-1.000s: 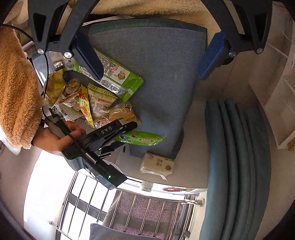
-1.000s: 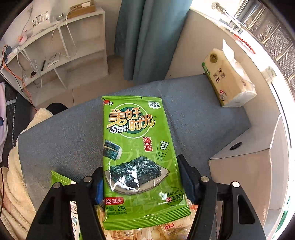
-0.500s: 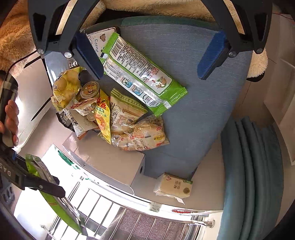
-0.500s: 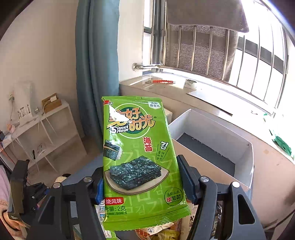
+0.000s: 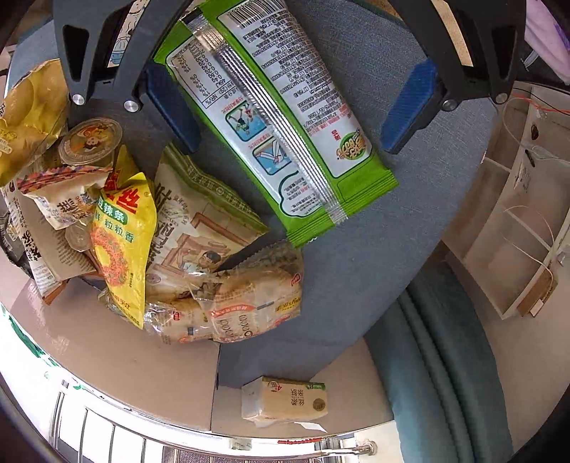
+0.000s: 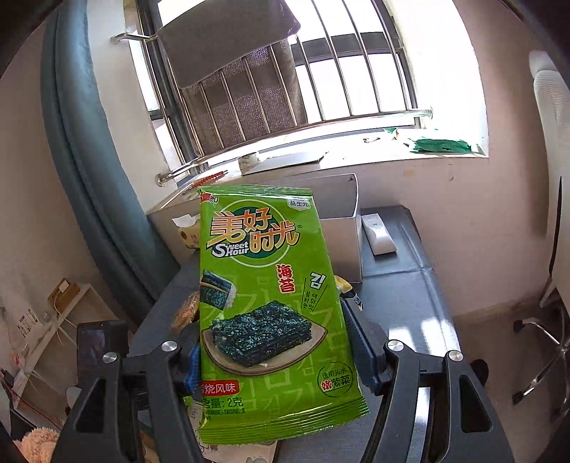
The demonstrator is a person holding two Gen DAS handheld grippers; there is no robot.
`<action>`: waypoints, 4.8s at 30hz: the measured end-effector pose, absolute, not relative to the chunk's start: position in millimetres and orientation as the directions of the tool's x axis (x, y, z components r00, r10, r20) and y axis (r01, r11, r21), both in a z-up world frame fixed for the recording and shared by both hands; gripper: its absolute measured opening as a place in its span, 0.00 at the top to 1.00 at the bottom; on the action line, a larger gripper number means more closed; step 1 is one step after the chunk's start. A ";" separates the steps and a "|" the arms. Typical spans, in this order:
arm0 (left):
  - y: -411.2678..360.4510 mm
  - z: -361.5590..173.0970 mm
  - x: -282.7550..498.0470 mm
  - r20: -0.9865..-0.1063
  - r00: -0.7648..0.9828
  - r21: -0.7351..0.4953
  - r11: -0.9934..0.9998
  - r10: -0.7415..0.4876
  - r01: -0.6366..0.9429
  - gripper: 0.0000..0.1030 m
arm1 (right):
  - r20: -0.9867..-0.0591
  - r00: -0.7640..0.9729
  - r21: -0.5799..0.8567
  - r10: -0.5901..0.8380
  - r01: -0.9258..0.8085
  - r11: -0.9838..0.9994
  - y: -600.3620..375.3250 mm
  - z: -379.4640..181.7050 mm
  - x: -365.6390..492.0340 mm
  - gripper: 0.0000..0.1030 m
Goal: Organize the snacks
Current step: 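Grasp the green seaweed packet with the right tool while the left tool grasps a green biscuit bar, then carry both green packets into the white box and open both tools, then grasp the yellow potato-stick bag with the right tool, then carry the yellow bag into the box while the left tool drops a small snack packet there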
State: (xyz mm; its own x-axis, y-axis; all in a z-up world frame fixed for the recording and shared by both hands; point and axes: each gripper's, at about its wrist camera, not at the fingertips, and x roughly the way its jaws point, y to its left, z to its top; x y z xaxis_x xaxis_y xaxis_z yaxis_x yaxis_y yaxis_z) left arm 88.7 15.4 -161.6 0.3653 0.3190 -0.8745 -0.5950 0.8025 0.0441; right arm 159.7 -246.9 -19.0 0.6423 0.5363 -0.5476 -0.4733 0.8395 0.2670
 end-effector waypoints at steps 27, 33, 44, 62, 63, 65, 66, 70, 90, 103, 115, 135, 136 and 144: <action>73.4 -48.0 80.9 -0.620 0.782 -0.220 0.944 0.060 -0.247 0.37 | -0.575 0.575 0.320 0.583 -0.497 0.806 -226.8 -43.6 187.9 0.35; 68.8 7.7 163.9 -0.515 0.857 -0.177 0.981 -0.026 -0.077 0.37 | -0.563 0.621 0.256 0.545 -0.496 0.830 -200.0 -6.1 243.7 0.35; 80.0 29.5 347.4 -0.567 0.816 -0.165 0.986 -0.114 0.024 0.37 | -0.678 0.602 0.194 0.421 -0.406 0.893 -143.3 -1.2 400.0 0.35; 80.2 38.1 255.2 -0.468 0.874 -0.155 0.986 -0.130 0.064 0.00 | -0.551 0.573 0.371 0.606 -0.482 0.793 -168.2 24.7 354.8 0.00; 74.7 40.0 240.6 -0.447 0.885 -0.137 0.987 -0.133 0.079 0.00 | -0.538 0.584 0.368 0.607 -0.486 0.793 -174.0 27.0 344.6 0.00; 64.5 41.1 215.0 -0.454 0.881 -0.112 0.990 -0.133 0.091 0.00 | -0.511 0.601 0.361 0.614 -0.498 0.788 -185.5 28.7 322.9 0.00; 59.0 41.1 201.6 -0.467 0.872 -0.111 0.988 -0.145 0.105 0.00 | -0.501 0.607 0.359 0.617 -0.503 0.786 -191.4 28.9 310.6 0.00; 40.1 38.3 143.2 -0.456 0.869 -0.149 0.979 -0.194 0.140 0.00 | -0.441 0.628 0.378 0.641 -0.518 0.767 -217.5 22.3 260.8 0.00; 20.9 -50.6 21.7 -0.531 0.817 -0.344 0.938 -0.225 0.035 0.00 | -0.602 0.552 0.391 0.578 -0.427 0.815 -250.6 -95.2 118.1 0.00; 14.0 -40.7 18.9 -0.499 0.823 -0.363 0.928 -0.273 0.087 0.00 | -0.609 0.501 0.444 0.615 -0.427 0.788 -238.6 -104.6 111.2 0.00; 20.7 -52.5 15.8 -0.503 0.822 -0.359 0.930 -0.267 0.082 0.00 | -0.632 0.489 0.433 0.601 -0.420 0.798 -217.7 -117.9 134.5 0.00; 6.1 -64.5 41.1 -0.570 0.775 -0.273 0.952 -0.273 0.135 0.00 | -0.606 0.520 0.429 0.602 -0.425 0.797 -234.1 -109.8 141.0 0.49; 1.8 -66.0 46.6 -0.584 0.767 -0.251 0.957 -0.268 0.144 0.00 | -0.597 0.526 0.443 0.605 -0.412 0.796 -241.2 -107.5 141.3 0.49; -41.4 -84.4 99.8 -0.685 0.701 -0.035 0.970 -0.199 0.240 0.00 | -0.568 0.576 0.475 0.587 -0.353 0.806 -273.9 -94.0 139.9 0.49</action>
